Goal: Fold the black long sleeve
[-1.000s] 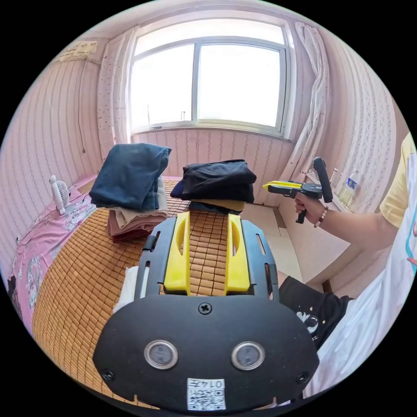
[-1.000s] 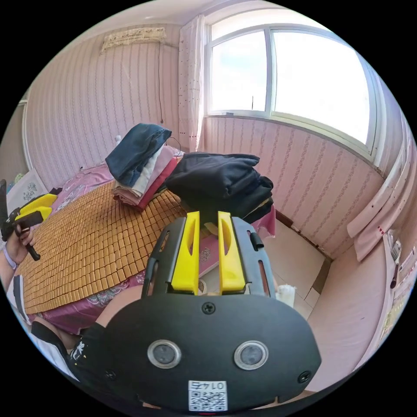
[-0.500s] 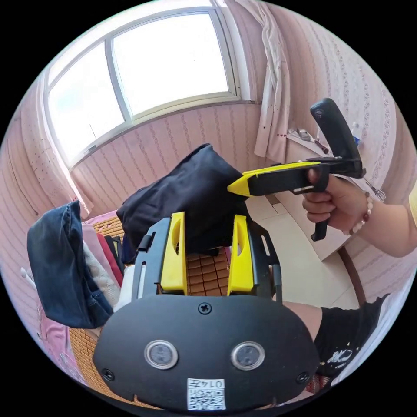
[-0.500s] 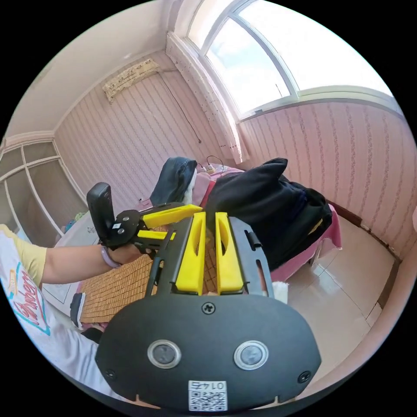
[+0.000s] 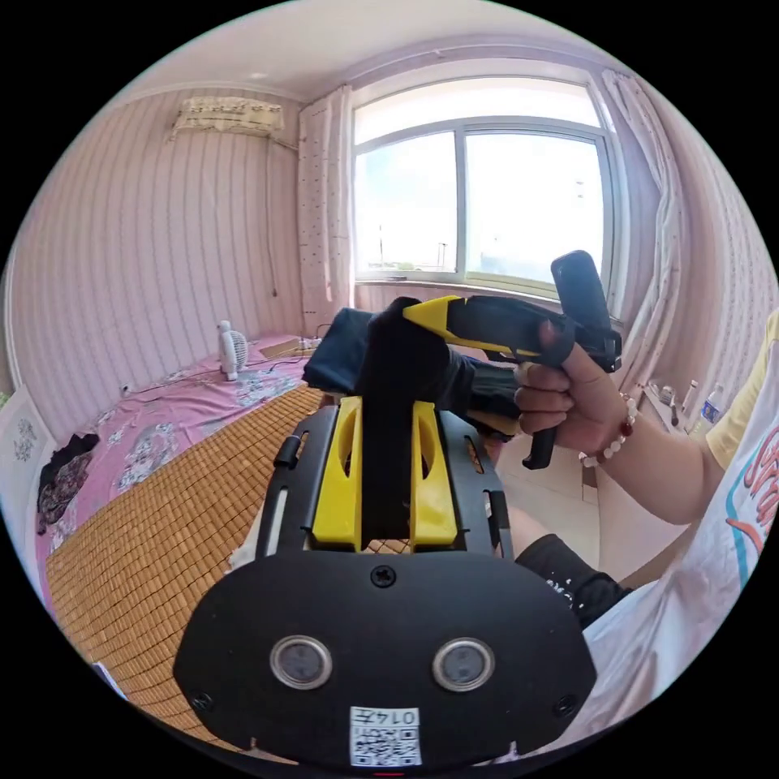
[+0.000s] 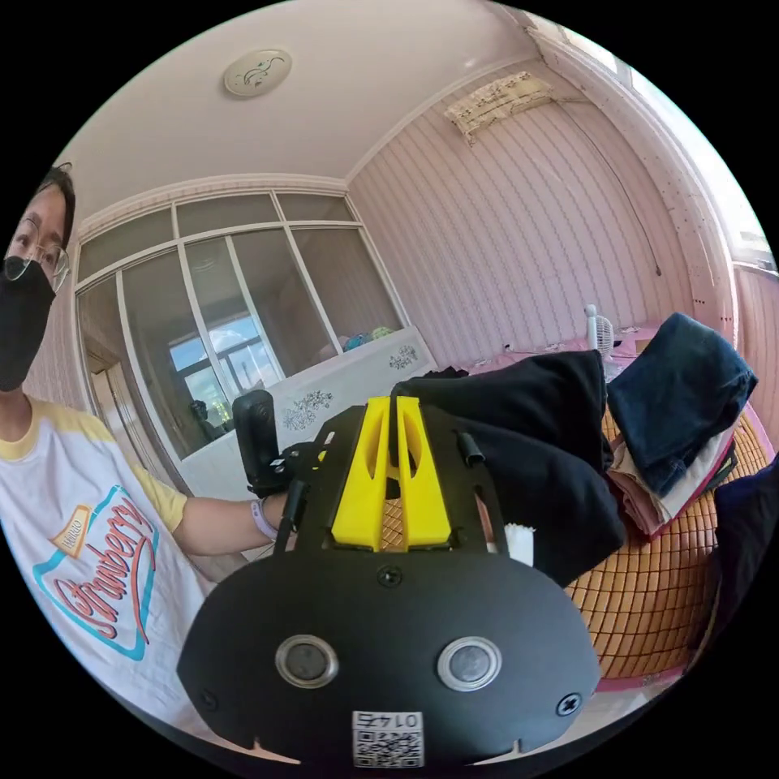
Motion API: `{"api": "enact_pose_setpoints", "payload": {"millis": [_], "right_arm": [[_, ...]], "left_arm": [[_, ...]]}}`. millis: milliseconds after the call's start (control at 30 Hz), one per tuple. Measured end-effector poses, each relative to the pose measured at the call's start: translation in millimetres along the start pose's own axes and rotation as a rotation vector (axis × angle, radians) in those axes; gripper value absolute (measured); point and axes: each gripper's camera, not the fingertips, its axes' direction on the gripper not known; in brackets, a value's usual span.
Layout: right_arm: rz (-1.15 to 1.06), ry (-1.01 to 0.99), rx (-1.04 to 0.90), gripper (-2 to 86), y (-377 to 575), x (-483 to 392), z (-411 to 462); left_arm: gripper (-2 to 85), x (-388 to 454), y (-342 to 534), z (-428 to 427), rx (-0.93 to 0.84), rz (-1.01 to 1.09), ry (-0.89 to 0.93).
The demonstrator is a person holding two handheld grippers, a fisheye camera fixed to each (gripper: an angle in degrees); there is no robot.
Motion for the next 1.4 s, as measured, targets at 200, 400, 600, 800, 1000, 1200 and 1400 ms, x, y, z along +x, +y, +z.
{"api": "enact_pose_setpoints", "payload": {"millis": [200, 400, 600, 800, 1000, 1200, 1400], "right_arm": [[-0.128, -0.032, -0.033, 0.6, -18.3, -51.3, 71.2], [0.031, 0.386, -0.372, 1.0, 27.7, 12.1, 124.7], [0.219, 0.325, -0.518, 3.6, 89.3, 32.7, 144.0], [0.144, 0.228, -0.729, 7.7, 95.2, 17.6, 226.5], [-0.021, 0.155, -0.893, 8.7, 70.9, 7.1, 302.5], [0.095, 0.068, -0.882, 8.5, 41.7, 42.6, 320.3], [0.304, -0.049, -0.819, 9.2, 11.8, 88.5, 312.6]], "left_arm": [[9.0, -36.6, 29.6, -89.8, 0.030, -0.046, -0.274], [7.4, -90.4, 102.4, -66.7, -0.085, -0.324, -0.008], [7.7, -147.2, 197.7, -87.8, -0.299, -0.509, -0.065], [9.5, -222.7, 247.3, -108.8, -0.412, -0.725, -0.191], [10.0, -280.5, 258.6, -105.7, -0.437, -0.830, -0.214], [5.2, -306.3, 256.2, -75.4, -0.618, -0.747, -0.241], [-0.8, -297.4, 226.0, -96.5, -0.458, -0.622, -0.048]]}}
